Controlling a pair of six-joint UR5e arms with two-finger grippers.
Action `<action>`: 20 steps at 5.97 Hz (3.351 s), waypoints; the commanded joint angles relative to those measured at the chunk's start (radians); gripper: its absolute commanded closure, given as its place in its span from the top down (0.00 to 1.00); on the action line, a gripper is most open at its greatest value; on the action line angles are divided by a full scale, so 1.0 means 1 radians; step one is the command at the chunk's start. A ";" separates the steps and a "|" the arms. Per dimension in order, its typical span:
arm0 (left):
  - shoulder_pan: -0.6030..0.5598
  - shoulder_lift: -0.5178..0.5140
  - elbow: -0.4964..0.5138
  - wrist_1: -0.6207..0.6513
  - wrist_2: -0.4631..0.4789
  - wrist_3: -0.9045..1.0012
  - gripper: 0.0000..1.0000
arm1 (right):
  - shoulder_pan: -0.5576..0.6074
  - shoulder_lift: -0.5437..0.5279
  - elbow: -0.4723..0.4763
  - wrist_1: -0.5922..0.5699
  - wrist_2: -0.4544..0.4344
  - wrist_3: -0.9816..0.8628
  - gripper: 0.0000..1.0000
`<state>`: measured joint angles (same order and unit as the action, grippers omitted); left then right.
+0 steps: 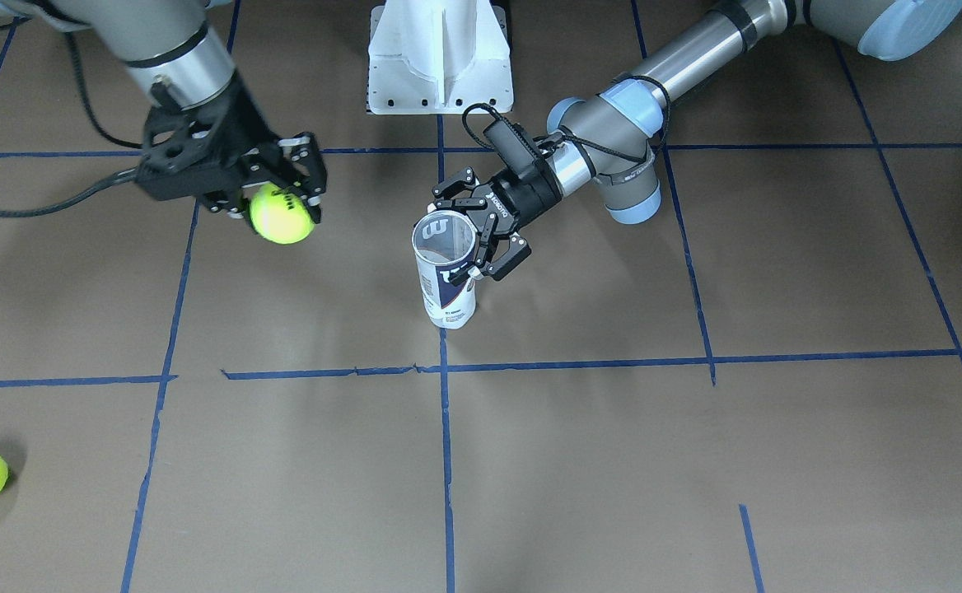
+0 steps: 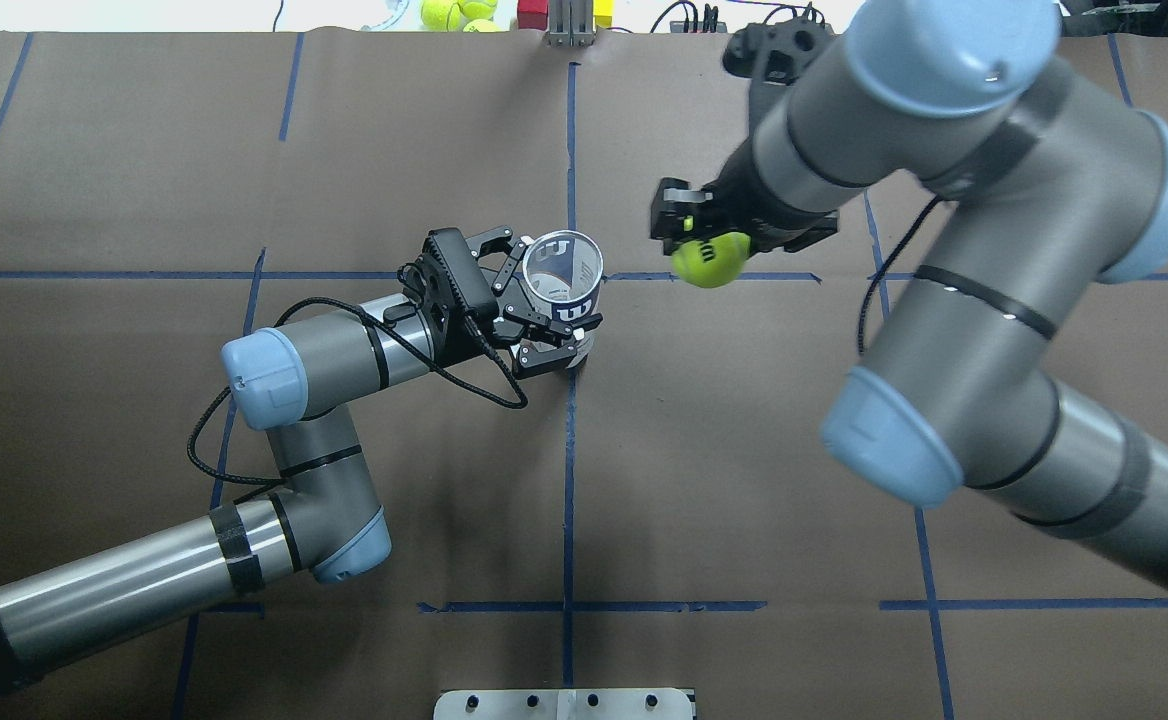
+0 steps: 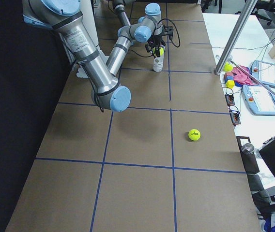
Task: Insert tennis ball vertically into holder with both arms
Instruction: 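Carry the ball with the right gripper over the can's open top, then open the right gripper to drop the ball into the can, then move the right gripper back to the second yellow tennis ball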
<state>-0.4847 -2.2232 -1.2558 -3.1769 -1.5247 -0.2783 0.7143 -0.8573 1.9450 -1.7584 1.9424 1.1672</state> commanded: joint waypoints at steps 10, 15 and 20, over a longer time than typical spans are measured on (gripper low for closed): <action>0.000 0.004 0.004 0.000 0.014 -0.001 0.95 | -0.087 0.273 -0.233 -0.105 -0.097 0.091 0.90; -0.002 0.005 0.004 -0.002 0.014 -0.001 0.95 | 0.057 0.117 -0.204 -0.098 0.010 -0.246 1.00; 0.000 0.004 0.004 0.000 0.014 -0.001 0.95 | 0.359 -0.170 -0.416 0.236 0.154 -0.835 1.00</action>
<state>-0.4855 -2.2185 -1.2518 -3.1777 -1.5102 -0.2792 1.0131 -1.0051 1.6223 -1.5976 2.0623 0.4464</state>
